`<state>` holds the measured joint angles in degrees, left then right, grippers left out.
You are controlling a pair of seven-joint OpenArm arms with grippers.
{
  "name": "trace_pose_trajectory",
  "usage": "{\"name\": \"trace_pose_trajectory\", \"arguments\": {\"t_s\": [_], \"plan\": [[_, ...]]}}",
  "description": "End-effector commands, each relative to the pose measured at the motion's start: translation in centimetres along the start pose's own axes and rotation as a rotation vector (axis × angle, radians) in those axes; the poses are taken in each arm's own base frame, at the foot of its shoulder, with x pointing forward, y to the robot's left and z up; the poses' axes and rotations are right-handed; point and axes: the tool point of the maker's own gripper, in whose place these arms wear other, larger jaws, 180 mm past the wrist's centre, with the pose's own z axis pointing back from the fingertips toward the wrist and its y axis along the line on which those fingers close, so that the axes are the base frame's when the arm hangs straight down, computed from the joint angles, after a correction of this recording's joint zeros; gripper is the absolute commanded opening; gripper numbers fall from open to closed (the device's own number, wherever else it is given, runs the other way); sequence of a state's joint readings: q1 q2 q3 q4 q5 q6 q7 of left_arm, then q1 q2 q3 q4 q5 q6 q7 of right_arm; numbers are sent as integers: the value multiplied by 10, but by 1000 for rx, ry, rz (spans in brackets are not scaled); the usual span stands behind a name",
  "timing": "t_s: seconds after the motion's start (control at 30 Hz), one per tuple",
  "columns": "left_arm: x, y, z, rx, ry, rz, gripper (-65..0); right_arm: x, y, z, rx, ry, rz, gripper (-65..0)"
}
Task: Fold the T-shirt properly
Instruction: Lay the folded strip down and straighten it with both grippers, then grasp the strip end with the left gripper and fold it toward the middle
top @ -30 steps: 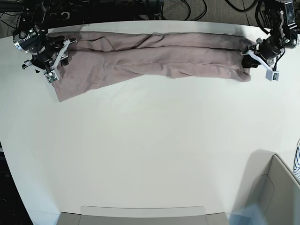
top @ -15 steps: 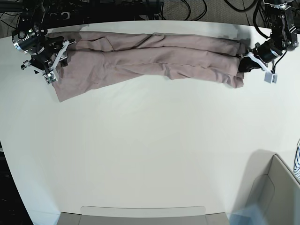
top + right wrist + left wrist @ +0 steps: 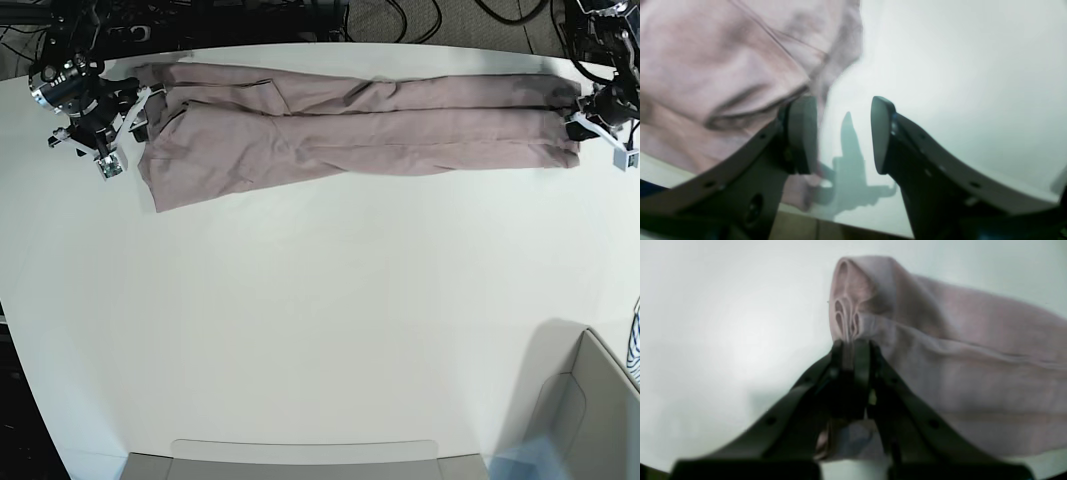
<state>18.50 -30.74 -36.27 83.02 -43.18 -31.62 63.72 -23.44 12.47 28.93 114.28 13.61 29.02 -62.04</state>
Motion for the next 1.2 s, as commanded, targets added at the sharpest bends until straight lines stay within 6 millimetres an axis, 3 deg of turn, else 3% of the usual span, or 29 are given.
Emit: {"name": "trace_pose_trajectory", "arguments": {"t_s": [0.0,0.23,0.5,0.8,0.97,1.17], "plan": [[19,-5,12,4,-52,-45,-650,8,-4,5,-12,-29,28,-381],[5,-53,30,-30,-65,-104,-650,9,-3,5,-9,-31,31,-381],[2,-125,44,-116,-111,-161,-650,14,-4,4,-11,-42,33,-381],[-20,-198,23,-304,-47,-176,-650,14,-4,4,-11,-41,32,-381],[-15,-249,13,-416,-36,-99,-650,14,-4,4,-11,-41,32,-381],[-17,-293,12,-524,-59,-66,-650,14,-4,4,-9,-41,33,-381]]}}
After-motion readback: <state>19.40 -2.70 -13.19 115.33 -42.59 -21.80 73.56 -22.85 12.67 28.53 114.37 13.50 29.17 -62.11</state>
